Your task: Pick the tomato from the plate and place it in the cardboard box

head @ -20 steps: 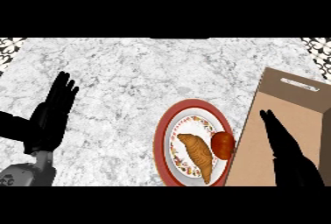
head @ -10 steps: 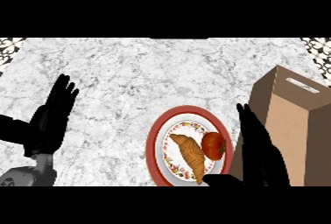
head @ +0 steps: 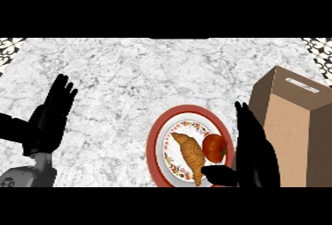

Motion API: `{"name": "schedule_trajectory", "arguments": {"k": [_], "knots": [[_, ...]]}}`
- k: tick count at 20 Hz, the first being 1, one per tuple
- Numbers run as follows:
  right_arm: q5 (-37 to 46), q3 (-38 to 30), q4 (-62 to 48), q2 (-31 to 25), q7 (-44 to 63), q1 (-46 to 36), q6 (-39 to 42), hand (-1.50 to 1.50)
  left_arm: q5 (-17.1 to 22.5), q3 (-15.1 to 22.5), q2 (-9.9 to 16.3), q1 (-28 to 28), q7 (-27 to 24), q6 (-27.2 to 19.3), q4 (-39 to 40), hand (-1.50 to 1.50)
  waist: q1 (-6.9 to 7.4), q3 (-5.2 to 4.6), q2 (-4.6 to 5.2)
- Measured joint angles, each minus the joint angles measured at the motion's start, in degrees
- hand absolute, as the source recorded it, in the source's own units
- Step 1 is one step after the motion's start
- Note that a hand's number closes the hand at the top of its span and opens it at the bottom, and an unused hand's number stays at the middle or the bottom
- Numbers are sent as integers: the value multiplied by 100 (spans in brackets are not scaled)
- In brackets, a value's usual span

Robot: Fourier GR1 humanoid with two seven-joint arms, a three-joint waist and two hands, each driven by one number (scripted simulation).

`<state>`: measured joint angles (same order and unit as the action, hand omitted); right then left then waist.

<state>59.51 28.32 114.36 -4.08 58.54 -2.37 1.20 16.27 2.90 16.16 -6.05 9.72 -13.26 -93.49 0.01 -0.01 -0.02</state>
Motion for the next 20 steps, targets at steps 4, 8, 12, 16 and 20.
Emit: {"name": "schedule_trajectory", "arguments": {"k": [4,8,12,16,20], "knots": [[-41,-164,-282,107,-211,80,-118,-150,-176,-8,-175,-18,29,20,-18,0,-1,0,0],[37,-215,-414,181,-287,113,-158,-150,-292,-108,-277,-52,-23,109,69,0,-2,0,0],[202,-318,-683,241,-340,46,-235,-150,-297,-232,-258,-22,124,234,-60,0,0,-13,-11],[220,-409,-732,282,-365,29,-195,-150,-388,-268,-361,112,139,293,-184,0,-1,-23,-20],[191,-477,-911,339,-477,-30,-230,-150,-433,-358,-410,-7,222,352,-158,0,-8,-47,-41]]}}
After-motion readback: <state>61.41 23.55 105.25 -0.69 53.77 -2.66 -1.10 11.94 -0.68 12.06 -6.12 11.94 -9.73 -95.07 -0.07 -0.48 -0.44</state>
